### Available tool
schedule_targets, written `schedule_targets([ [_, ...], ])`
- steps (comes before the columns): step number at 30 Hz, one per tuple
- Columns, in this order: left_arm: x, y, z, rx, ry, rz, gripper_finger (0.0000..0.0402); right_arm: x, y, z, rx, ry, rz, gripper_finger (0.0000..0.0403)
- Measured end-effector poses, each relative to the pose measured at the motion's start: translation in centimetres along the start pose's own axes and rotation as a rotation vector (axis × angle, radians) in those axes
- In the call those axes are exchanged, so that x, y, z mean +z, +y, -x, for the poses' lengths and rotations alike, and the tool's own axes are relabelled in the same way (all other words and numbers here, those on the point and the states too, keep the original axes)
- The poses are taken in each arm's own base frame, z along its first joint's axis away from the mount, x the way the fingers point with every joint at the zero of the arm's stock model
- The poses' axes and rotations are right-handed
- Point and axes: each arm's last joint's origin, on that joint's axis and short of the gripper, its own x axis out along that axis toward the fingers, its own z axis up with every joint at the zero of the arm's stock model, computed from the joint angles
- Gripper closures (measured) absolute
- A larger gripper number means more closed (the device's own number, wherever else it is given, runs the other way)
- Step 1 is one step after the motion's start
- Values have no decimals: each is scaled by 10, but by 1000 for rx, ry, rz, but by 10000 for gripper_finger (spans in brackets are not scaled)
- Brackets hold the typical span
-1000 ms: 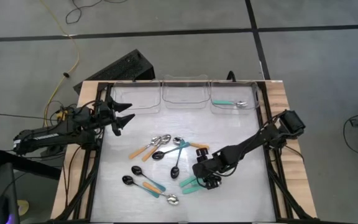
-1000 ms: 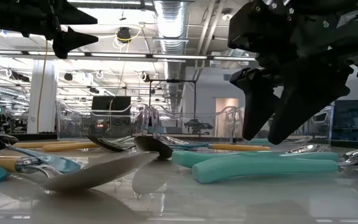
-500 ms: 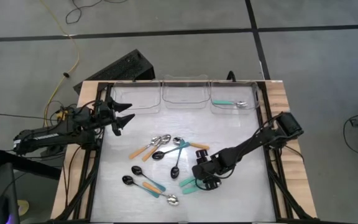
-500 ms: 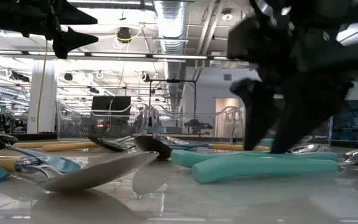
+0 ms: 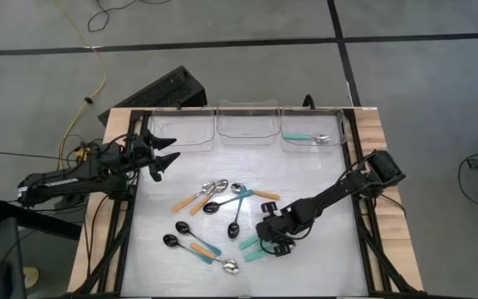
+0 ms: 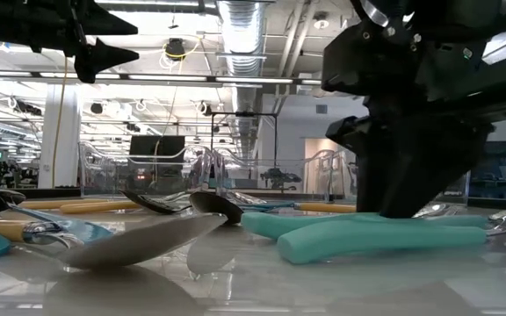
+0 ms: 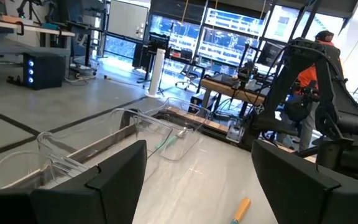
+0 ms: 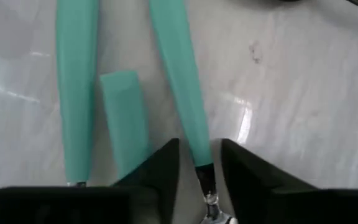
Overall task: Sort silverware by color (type)
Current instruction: Put the middle left light blue spoon into the top right transparent bin
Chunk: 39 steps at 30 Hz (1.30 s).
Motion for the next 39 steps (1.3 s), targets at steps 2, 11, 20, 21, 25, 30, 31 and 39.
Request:
schedule_targets([
  [2, 0, 0, 0, -4, 1, 0, 124, 0, -3, 0, -4, 0, -35, 324],
  [11, 0, 0, 0, -4, 1, 0, 124, 7, -10, 2, 13, 2, -89, 348],
  [20, 0, 0, 0, -4, 1, 0, 124, 15, -21, 30, 1, -49, -127, 348],
  [21, 0, 0, 0, -4, 1, 0, 124, 16, -22, 36, 2, -60, -128, 348],
  [25, 0, 0, 0, -3, 1, 0, 124, 13, -29, 72, -83, -83, -109, 348],
  [30, 0, 0, 0, 0, -1, 1, 124, 7, -58, 122, -231, -146, -171, 348],
  [31, 0, 0, 0, 1, -2, 1, 124, 4, -66, 132, -251, -154, -189, 348],
  [39, 0, 0, 0, 2, -1, 0, 124, -43, -146, 198, -471, -109, -534, 348],
])
